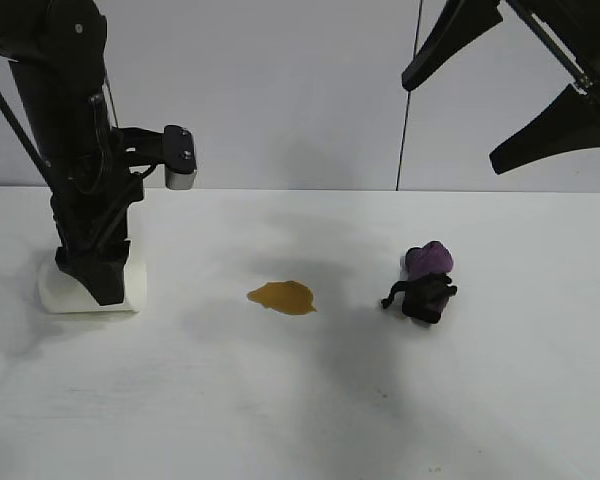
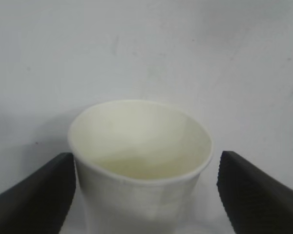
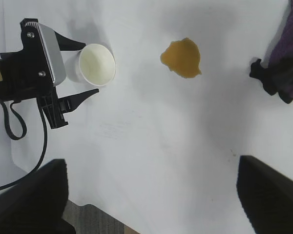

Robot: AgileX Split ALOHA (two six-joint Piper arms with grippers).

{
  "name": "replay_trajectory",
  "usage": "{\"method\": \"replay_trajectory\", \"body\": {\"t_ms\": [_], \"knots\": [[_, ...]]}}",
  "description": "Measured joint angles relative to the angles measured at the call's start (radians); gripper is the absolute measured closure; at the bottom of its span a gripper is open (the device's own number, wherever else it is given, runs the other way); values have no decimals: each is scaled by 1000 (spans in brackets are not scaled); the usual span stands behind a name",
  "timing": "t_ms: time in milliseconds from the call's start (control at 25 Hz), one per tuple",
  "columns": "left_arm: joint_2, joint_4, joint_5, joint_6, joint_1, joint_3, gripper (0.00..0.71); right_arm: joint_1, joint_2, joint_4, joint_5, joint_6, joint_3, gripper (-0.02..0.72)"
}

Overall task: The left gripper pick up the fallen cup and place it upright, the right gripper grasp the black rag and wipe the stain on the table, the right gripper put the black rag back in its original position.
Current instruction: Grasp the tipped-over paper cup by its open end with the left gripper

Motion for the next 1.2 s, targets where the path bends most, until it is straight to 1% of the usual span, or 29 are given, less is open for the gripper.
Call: {"method": "replay_trajectory", "body": {"t_ms": [600, 680, 760, 880, 1040, 1200], "knots": [[54, 2, -22, 10, 0, -1, 138, 0, 0, 0, 0, 0, 0, 54], [54, 2, -22, 10, 0, -1, 163, 0, 0, 0, 0, 0, 0, 54], [54, 2, -22, 10, 0, -2, 226, 0, 0, 0, 0, 0, 0, 54], [54, 2, -21, 10, 0, -4, 276, 0, 0, 0, -1, 0, 0, 54], [54, 2, -17, 9, 0, -8, 289, 0, 0, 0, -5, 0, 0, 54], [51, -2, -4, 3, 0, -51, 295, 0, 0, 0, -5, 0, 0, 54]]}}
